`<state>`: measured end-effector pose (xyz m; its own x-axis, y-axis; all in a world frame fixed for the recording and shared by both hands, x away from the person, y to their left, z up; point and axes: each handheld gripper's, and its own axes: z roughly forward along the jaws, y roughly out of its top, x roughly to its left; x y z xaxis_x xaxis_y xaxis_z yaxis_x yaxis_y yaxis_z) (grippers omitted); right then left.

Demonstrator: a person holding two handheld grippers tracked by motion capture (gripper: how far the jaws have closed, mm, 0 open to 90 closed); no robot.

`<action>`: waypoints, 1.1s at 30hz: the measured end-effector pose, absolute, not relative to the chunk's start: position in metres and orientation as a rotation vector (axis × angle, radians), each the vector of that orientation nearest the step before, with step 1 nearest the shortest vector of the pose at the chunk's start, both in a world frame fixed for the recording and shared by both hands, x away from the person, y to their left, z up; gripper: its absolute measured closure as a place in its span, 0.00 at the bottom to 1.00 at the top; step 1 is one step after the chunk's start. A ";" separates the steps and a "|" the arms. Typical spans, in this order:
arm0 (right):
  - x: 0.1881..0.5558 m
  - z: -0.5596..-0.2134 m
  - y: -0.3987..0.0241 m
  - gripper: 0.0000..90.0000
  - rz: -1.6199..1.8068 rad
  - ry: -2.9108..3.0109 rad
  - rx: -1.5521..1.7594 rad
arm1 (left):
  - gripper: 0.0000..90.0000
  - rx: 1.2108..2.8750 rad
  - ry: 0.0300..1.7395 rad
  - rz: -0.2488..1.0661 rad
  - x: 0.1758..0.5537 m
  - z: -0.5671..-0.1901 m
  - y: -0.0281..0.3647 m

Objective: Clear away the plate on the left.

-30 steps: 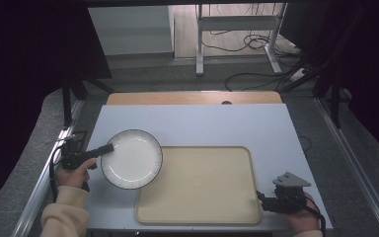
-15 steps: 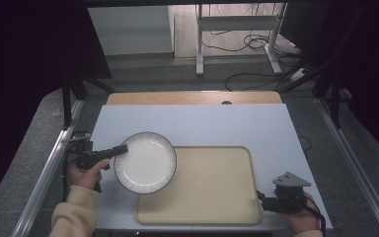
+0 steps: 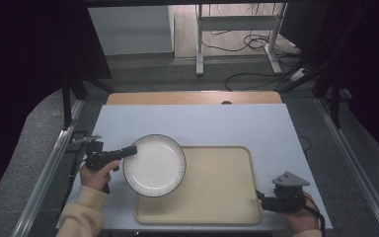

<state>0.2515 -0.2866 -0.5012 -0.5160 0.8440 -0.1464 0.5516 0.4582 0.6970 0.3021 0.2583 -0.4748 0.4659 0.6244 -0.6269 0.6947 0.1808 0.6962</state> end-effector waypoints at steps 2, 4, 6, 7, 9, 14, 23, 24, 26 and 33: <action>0.251 -0.501 -0.287 0.13 0.813 2.232 1.163 | 0.91 1.511 1.199 -0.082 0.303 -0.474 0.252; 0.251 -0.501 -0.287 0.13 0.814 2.233 1.164 | 0.91 1.524 1.189 -0.091 0.304 -0.474 0.246; 0.251 -0.501 -0.287 0.13 0.813 2.232 1.164 | 0.91 1.532 1.181 -0.102 0.306 -0.475 0.240; 0.251 -0.501 -0.287 0.13 0.812 2.232 1.164 | 0.91 1.538 1.178 -0.108 0.307 -0.475 0.237; 0.251 -0.501 -0.287 0.13 0.811 2.232 1.165 | 0.91 1.549 1.171 -0.115 0.308 -0.476 0.231; 0.251 -0.501 -0.287 0.13 0.808 2.234 1.167 | 0.90 1.575 1.151 -0.135 0.311 -0.478 0.217; 0.252 -0.502 -0.287 0.13 0.802 2.238 1.169 | 0.90 1.600 1.140 -0.163 0.317 -0.483 0.193; 0.252 -0.502 -0.287 0.13 0.802 2.238 1.168 | 0.90 1.604 1.137 -0.174 0.318 -0.484 0.189; 0.252 -0.502 -0.287 0.13 0.802 2.238 1.167 | 0.90 1.618 1.128 -0.185 0.319 -0.486 0.183; 0.252 -0.502 -0.287 0.13 0.799 2.237 1.169 | 0.90 1.650 1.114 -0.227 0.323 -0.492 0.164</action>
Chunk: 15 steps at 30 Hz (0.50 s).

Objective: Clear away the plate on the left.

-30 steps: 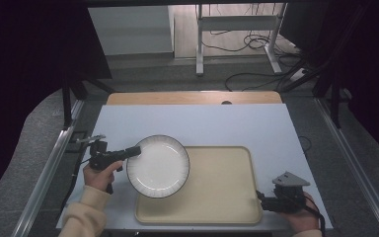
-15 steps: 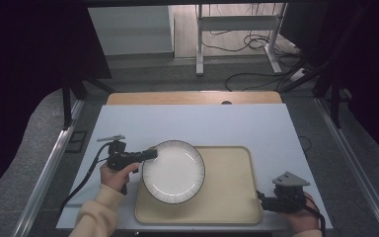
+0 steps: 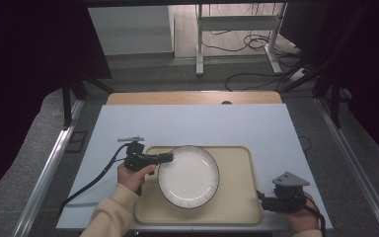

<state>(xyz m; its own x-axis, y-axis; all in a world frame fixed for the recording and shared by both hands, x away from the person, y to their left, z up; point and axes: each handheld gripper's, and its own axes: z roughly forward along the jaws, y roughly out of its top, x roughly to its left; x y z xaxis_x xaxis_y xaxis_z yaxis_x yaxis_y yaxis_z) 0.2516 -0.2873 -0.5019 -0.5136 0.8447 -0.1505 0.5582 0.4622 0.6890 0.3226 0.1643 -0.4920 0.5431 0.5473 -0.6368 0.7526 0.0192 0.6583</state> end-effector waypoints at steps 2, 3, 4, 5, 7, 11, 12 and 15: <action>0.252 -0.502 -0.287 0.13 0.797 2.239 1.169 | 0.90 1.657 1.115 -0.235 0.324 -0.494 0.159; 0.252 -0.502 -0.287 0.13 0.796 2.240 1.170 | 0.90 1.665 1.111 -0.238 0.324 -0.495 0.157; 0.252 -0.502 -0.288 0.13 0.795 2.240 1.169 | 0.90 1.669 1.112 -0.241 0.325 -0.496 0.155; 0.252 -0.502 -0.287 0.13 0.795 2.240 1.169 | 0.90 1.671 1.111 -0.246 0.326 -0.497 0.153; 0.252 -0.502 -0.287 0.13 0.795 2.241 1.169 | 0.90 1.682 1.113 -0.252 0.327 -0.500 0.148; 0.252 -0.502 -0.287 0.13 0.794 2.242 1.166 | 0.90 1.700 1.129 -0.265 0.329 -0.508 0.141; 0.252 -0.502 -0.288 0.13 0.793 2.242 1.166 | 0.90 1.702 1.136 -0.267 0.330 -0.510 0.140; 0.252 -0.503 -0.288 0.13 0.792 2.243 1.166 | 0.89 1.703 1.152 -0.264 0.333 -0.517 0.136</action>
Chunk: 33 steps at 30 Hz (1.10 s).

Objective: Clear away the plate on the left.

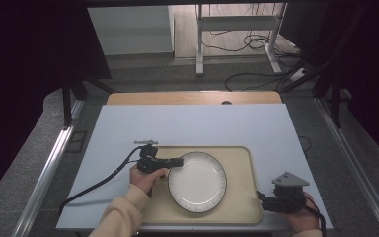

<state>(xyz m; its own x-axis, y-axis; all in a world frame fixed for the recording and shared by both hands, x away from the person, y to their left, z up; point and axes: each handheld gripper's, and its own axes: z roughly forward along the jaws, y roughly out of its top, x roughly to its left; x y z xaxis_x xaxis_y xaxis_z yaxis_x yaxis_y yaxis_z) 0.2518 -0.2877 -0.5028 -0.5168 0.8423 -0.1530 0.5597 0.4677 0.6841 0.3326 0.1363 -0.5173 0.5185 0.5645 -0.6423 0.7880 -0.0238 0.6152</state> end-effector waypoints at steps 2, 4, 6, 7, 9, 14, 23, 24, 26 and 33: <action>0.252 -0.503 -0.287 0.13 0.789 2.246 1.165 | 0.90 1.689 1.161 -0.292 0.336 -0.523 0.135; 0.252 -0.503 -0.287 0.13 0.787 2.248 1.163 | 0.90 1.680 1.169 -0.308 0.338 -0.528 0.132; 0.252 -0.503 -0.287 0.13 0.784 2.249 1.163 | 0.91 1.700 1.186 -0.291 0.339 -0.533 0.131; 0.252 -0.503 -0.287 0.13 0.783 2.248 1.162 | 0.92 1.734 1.195 -0.271 0.340 -0.535 0.131; 0.252 -0.503 -0.288 0.13 0.784 2.247 1.163 | 0.93 1.777 1.208 -0.246 0.341 -0.539 0.130; 0.252 -0.503 -0.289 0.13 0.784 2.242 1.169 | 0.92 1.803 1.202 -0.222 0.341 -0.540 0.130; 0.252 -0.503 -0.288 0.13 0.782 2.250 1.164 | 0.66 1.776 1.200 -0.122 0.339 -0.531 0.132; 0.252 -0.503 -0.288 0.13 0.782 2.251 1.163 | 0.61 1.768 1.200 -0.113 0.339 -0.529 0.133; 0.252 -0.503 -0.287 0.13 0.781 2.251 1.162 | 0.54 1.767 1.198 -0.111 0.339 -0.526 0.135; 0.251 -0.502 -0.288 0.13 0.784 2.248 1.166 | 0.45 1.745 1.165 -0.153 0.336 -0.515 0.141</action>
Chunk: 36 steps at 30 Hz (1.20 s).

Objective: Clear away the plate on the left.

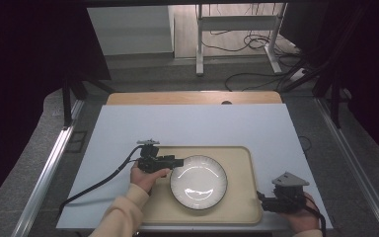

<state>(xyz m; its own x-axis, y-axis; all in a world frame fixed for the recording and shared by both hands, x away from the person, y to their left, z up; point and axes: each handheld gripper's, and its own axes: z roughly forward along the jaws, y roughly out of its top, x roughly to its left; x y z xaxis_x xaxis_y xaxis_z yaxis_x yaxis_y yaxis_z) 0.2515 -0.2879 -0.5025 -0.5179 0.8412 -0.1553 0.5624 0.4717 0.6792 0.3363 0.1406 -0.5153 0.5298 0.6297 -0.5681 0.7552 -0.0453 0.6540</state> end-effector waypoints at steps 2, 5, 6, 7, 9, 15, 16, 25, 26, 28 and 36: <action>0.251 -0.502 -0.288 0.13 0.786 2.246 1.166 | 0.44 1.745 1.143 -0.140 0.333 -0.508 0.144; 0.251 -0.502 -0.289 0.13 0.788 2.246 1.164 | 0.41 1.795 1.116 -0.081 0.326 -0.499 0.150; 0.251 -0.502 -0.289 0.13 0.789 2.246 1.164 | 0.40 1.817 1.111 -0.057 0.324 -0.497 0.152; 0.251 -0.502 -0.289 0.13 0.791 2.246 1.163 | 0.39 1.839 1.109 -0.036 0.322 -0.494 0.154; 0.251 -0.501 -0.289 0.13 0.792 2.245 1.164 | 0.37 1.874 1.100 -0.003 0.318 -0.490 0.157; 0.250 -0.501 -0.289 0.13 0.798 2.245 1.164 | 0.36 1.875 1.098 0.012 0.307 -0.484 0.169; 0.251 -0.501 -0.289 0.13 0.799 2.245 1.163 | 0.35 1.883 1.100 0.020 0.304 -0.485 0.171; 0.250 -0.501 -0.288 0.13 0.806 2.258 1.142 | 0.34 1.959 1.174 0.121 0.272 -0.491 0.201; 0.250 -0.500 -0.287 0.13 0.808 2.259 1.140 | 0.34 1.965 1.180 0.120 0.266 -0.492 0.205; 0.250 -0.500 -0.287 0.13 0.811 2.258 1.138 | 0.34 1.981 1.193 0.132 0.257 -0.493 0.210; 0.251 -0.501 -0.284 0.13 0.805 2.272 1.130 | 0.32 1.991 1.242 0.133 0.249 -0.497 0.216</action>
<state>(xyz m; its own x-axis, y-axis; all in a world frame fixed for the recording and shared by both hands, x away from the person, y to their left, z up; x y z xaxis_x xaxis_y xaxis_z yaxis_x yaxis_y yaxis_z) 0.2505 -0.2844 -0.5013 -0.5472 0.8232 -0.1511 0.5445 0.4872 0.6828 0.2491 0.2164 -0.4975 0.5192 0.8024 -0.2941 0.7219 -0.2275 0.6536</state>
